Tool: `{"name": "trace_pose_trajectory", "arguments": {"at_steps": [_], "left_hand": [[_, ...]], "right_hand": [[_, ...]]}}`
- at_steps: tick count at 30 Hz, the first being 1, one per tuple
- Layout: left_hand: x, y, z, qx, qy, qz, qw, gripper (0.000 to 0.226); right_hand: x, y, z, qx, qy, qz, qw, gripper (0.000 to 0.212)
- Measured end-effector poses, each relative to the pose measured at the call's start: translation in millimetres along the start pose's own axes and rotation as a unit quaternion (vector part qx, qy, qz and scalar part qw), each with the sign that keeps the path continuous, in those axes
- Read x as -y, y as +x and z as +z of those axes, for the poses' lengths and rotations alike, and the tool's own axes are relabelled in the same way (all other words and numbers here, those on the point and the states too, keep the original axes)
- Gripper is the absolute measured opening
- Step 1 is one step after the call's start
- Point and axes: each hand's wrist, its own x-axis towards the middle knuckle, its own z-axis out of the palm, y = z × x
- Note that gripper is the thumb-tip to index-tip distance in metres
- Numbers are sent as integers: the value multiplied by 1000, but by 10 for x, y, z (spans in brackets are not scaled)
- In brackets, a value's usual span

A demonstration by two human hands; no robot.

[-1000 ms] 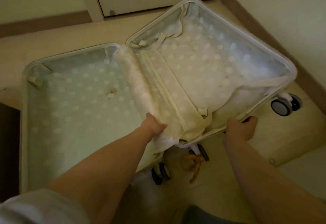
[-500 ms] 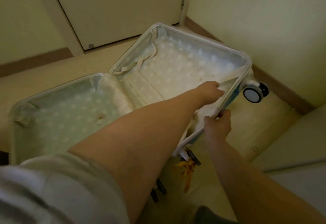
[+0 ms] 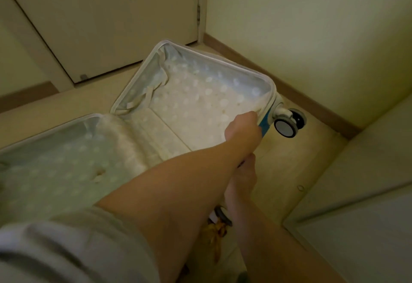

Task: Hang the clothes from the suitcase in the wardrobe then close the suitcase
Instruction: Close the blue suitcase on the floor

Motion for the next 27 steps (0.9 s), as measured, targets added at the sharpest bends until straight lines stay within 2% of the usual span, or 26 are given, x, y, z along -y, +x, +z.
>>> {"name": "trace_pose_trajectory", "arguments": {"at_steps": [3,5,10,12,15,17,19,20,22,25,27], "left_hand": [[43,-39,-129,-10,-33,0,999,35],[83,-106,-242,-17,-75,1,997,41],[203,-398,-463,-42,-160,19,986,44],[274,-513,-555,-58,-173,32,983,42],[411,-667,-717,-82,-206,37,974,39],[477,-802,-809,-92,-225,33,970,40],[535,-938,-888,-96,-244,25,965,39],[579,-1016,-939,-98,-259,21,961,36],[666,-1138,-1018,-96,-296,17,950,25],[804,-1340,-1082,-80,-312,21,946,23],[899,-1515,-1112,-68,-305,25,950,33]], "right_hand": [[44,-39,-4,2,-52,-49,997,13],[100,-120,13,5,-64,-60,996,20],[204,-289,11,47,-129,-104,985,41],[253,-358,1,65,-169,-134,974,25],[284,-464,-28,103,-192,-163,962,40],[333,-535,-58,125,-168,-185,960,37],[354,-572,-102,139,-129,-221,957,49],[396,-624,-119,134,-92,-224,961,43],[474,-639,-127,93,-13,-195,976,28],[624,-611,-56,86,54,-147,984,38],[660,-607,26,83,88,-104,987,38]]}}
